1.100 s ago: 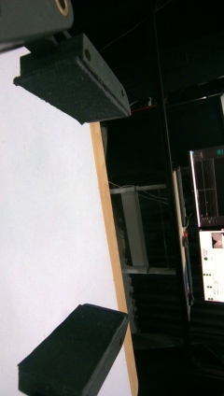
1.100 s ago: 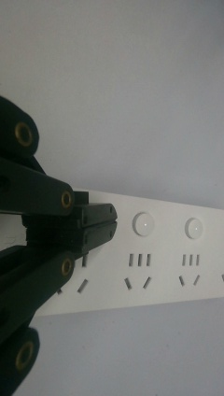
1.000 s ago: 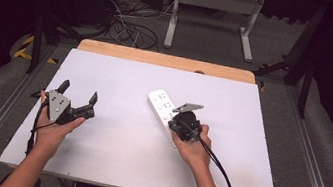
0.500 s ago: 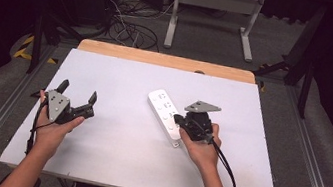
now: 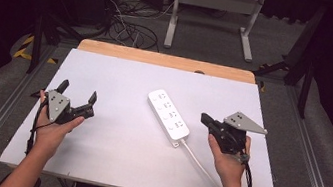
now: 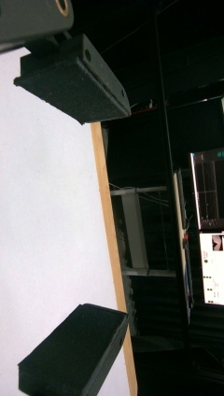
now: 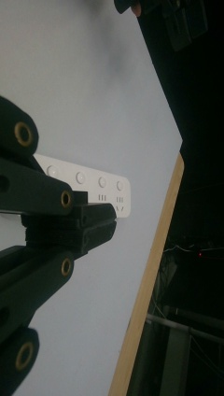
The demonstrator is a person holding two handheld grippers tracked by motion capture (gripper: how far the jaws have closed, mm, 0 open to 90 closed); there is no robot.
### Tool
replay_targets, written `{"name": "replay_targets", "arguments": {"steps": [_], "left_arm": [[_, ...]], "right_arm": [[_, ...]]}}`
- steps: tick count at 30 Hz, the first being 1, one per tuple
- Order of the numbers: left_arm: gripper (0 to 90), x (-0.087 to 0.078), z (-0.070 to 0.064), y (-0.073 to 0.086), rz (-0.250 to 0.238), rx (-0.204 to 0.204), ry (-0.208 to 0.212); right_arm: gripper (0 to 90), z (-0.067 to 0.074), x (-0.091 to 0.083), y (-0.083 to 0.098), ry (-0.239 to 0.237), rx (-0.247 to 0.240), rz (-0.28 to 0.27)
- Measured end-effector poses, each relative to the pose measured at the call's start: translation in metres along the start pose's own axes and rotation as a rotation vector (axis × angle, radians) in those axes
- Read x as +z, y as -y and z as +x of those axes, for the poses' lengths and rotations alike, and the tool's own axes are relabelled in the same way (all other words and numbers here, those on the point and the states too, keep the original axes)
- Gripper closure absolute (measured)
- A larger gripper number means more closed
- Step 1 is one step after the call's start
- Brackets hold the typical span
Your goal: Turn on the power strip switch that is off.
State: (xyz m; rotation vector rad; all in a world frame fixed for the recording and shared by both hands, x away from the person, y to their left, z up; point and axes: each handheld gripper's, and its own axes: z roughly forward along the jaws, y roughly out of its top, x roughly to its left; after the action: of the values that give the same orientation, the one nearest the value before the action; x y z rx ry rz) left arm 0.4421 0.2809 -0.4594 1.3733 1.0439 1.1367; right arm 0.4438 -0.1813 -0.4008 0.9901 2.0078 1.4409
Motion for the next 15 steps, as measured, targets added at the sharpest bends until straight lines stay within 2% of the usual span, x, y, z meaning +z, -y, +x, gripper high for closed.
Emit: {"name": "replay_targets", "arguments": {"steps": [2, 4, 7, 8, 11, 13, 15], "left_arm": [[5.2, 0.0, 0.0, 0.0, 0.001, 0.0, -0.002], [5.2, 0.0, 0.0, 0.0, 0.0, -0.002, -0.003], [5.3, 0.0, 0.0, 0.0, -0.005, -0.003, -0.008], [5.2, 0.0, 0.0, 0.0, -0.002, 0.0, -0.006], [5.2, 0.0, 0.0, 0.0, -0.001, -0.001, -0.002], [5.2, 0.0, 0.0, 0.0, 0.0, 0.0, -0.002], [5.3, 0.0, 0.0, 0.0, -0.001, -0.001, -0.005]], "right_arm": [[90.0, -0.001, -0.003, 0.003, 0.006, -0.001, -0.002], [90.0, -0.009, -0.01, 0.01, 0.018, 0.024, -0.019], [88.3, -0.015, -0.018, 0.017, 0.051, 0.047, -0.082], [80.7, -0.015, -0.021, 0.018, 0.07, 0.048, -0.119], [75.0, -0.016, -0.03, 0.024, 0.116, 0.026, -0.186], [64.2, -0.016, -0.035, 0.029, 0.147, 0.018, -0.22], [48.8, -0.019, -0.041, 0.034, 0.169, 0.032, -0.263]]}}
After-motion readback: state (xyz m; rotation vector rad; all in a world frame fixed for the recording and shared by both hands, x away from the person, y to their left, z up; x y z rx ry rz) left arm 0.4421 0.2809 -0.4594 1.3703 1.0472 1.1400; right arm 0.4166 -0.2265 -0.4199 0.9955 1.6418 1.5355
